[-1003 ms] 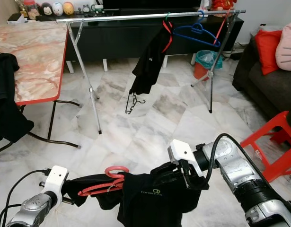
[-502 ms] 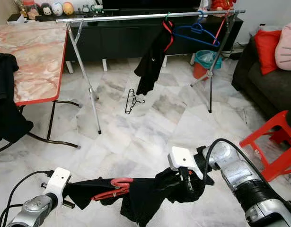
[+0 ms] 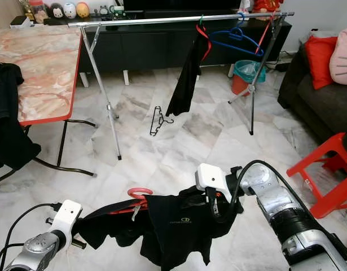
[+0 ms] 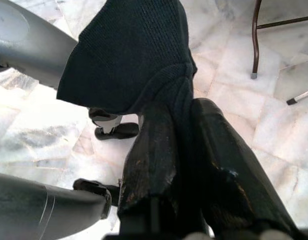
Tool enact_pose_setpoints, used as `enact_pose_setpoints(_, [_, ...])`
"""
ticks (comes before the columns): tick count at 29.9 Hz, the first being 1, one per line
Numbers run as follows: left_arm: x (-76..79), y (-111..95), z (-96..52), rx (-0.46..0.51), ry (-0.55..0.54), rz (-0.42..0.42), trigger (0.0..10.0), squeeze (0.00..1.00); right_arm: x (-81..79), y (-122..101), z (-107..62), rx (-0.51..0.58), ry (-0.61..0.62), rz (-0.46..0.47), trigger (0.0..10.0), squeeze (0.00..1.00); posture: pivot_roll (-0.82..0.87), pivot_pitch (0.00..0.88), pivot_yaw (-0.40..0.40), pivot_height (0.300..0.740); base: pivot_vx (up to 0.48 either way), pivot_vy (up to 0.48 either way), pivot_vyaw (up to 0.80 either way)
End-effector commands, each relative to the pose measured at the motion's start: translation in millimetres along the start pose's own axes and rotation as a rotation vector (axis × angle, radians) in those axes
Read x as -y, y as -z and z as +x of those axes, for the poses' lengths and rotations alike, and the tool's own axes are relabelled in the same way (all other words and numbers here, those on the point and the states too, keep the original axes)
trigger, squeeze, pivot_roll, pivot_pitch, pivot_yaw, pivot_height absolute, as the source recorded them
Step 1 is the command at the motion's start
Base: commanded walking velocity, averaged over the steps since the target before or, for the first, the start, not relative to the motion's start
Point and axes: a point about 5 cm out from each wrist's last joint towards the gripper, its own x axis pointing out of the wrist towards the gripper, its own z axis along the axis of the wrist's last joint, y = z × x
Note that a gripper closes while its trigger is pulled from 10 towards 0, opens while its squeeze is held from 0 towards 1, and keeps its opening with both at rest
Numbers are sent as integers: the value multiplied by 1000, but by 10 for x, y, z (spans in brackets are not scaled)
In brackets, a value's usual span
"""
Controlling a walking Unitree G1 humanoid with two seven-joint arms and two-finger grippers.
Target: Hang hanger
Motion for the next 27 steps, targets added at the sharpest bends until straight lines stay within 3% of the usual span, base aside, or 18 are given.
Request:
enact_pose_setpoints(1, [-41,146,-45,-77,-7,16,10000,0,58,15,-138,-33,56,-21,10000,0,7,55,-50,740,0,0,0])
enact_pose_setpoints(7, [-149,25,-49,-28,-41,-10,10000,0,-23,181,-106,-180,9,-53,10000,0,10,51,-52,740,0,0,0])
enact_pose_setpoints(10, [-179,-68,-48,17,-38,-32,10000,0,0,181,-82,-161,44,-45,10000,0,15,47,-51,740,0,0,0])
enact_pose_setpoints(12, [-174,-169,-49,71,-1,-68,10000,0,20,145,-49,-114,73,-42,10000,0,16,45,-50,740,0,0,0])
enact_pose_setpoints(16, [-116,-342,-72,167,103,-130,10000,0,26,176,20,-121,123,-41,10000,0,14,37,-48,740,0,0,0])
enact_pose_setpoints(20, [-19,-503,-129,258,220,-133,10000,0,-41,286,62,-139,155,-7,10000,0,22,28,-50,740,0,0,0])
enact_pose_setpoints(25, [21,-599,-165,301,265,-146,10000,0,-122,394,102,-195,141,-12,10000,0,22,25,-49,740,0,0,0])
enact_pose_setpoints(27, [43,-643,-187,307,309,-122,10000,0,-120,432,134,-200,188,-6,10000,0,20,27,-48,740,0,0,0])
